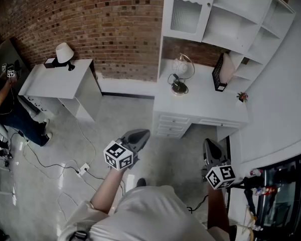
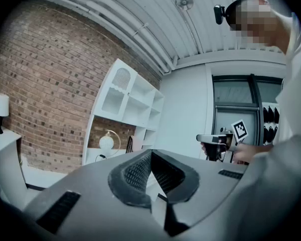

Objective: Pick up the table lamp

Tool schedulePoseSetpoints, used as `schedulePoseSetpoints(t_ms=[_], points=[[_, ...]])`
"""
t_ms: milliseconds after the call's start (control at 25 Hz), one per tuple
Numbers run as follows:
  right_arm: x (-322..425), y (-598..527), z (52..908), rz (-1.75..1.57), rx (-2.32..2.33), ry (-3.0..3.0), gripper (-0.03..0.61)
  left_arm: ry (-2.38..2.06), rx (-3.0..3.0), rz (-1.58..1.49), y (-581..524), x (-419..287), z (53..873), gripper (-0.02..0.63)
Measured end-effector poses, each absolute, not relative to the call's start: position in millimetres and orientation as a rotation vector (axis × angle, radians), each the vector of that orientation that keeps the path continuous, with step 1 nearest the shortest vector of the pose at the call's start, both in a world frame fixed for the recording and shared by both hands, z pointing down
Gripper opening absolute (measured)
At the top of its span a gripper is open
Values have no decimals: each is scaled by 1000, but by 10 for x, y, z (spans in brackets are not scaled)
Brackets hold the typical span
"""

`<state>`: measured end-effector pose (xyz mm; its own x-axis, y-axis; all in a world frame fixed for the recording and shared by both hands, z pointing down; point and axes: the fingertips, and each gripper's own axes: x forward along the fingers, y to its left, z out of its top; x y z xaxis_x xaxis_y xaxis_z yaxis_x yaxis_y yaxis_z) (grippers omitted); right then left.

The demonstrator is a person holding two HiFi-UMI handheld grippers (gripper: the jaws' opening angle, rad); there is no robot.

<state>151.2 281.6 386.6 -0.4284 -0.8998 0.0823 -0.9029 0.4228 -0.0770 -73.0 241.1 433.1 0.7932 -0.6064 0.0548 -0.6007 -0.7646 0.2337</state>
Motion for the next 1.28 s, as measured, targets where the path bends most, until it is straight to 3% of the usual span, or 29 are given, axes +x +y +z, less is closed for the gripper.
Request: schedulePoseSetpoints(t_ms=[960,1280], points=[[1390,2763,3918,185,1702,-2597,12,-898,2731,-45,2331,-742,4326,17],[1202,2777,4005,210,1706,-2572,79,-871,2721,-57,2322,-882,4376,77]])
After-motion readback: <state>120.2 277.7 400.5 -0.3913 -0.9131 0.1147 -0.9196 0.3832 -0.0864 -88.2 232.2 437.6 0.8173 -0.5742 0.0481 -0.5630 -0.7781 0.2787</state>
